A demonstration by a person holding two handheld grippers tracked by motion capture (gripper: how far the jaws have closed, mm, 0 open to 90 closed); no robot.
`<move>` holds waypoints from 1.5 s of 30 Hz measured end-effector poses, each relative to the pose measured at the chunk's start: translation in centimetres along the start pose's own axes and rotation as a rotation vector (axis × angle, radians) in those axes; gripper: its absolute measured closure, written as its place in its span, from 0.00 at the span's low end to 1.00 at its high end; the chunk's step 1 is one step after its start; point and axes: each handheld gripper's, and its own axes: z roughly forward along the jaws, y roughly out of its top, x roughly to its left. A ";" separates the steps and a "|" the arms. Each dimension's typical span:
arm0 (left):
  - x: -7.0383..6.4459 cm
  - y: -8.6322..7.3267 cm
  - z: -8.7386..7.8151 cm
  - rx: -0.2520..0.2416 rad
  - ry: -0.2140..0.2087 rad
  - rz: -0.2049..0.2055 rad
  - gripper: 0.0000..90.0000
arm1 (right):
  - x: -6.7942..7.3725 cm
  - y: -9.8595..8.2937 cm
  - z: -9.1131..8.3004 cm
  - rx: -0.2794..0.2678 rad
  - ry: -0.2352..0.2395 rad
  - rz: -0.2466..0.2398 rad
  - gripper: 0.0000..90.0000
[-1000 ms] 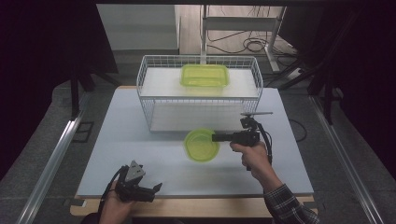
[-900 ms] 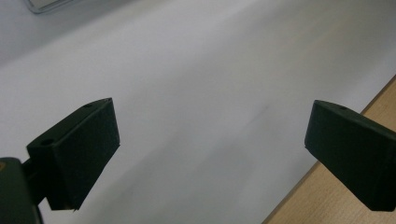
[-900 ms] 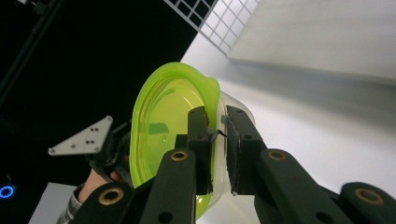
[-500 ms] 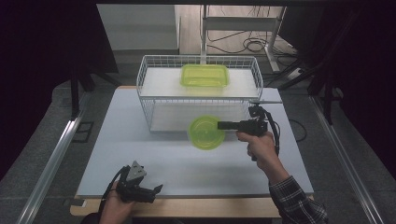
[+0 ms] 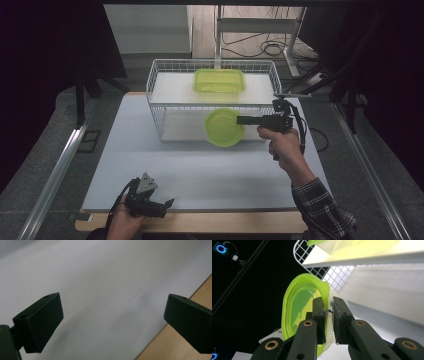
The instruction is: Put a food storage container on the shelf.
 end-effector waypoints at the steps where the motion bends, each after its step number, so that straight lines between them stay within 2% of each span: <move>1: 0.0 0.0 0.0 0.000 0.000 0.000 0.02 | 0.1 0.2 -0.1 -0.003 0.000 -0.002 0.90; 24: 0.1 0.0 0.0 -0.001 -0.001 -0.007 0.02 | 2.9 6.3 -1.3 -0.112 -0.025 -0.020 0.90; 33: 0.1 0.0 0.0 -0.001 0.000 -0.008 0.02 | 3.4 8.9 -1.2 -0.176 -0.077 -0.024 0.90; 41: 0.1 0.0 0.0 0.001 -0.002 -0.003 0.02 | 3.4 10.6 0.0 -0.193 -0.142 -0.036 0.90; 45: 0.1 0.0 0.1 0.001 -0.002 -0.003 0.02 | 3.1 11.3 0.6 -0.199 -0.162 -0.025 0.90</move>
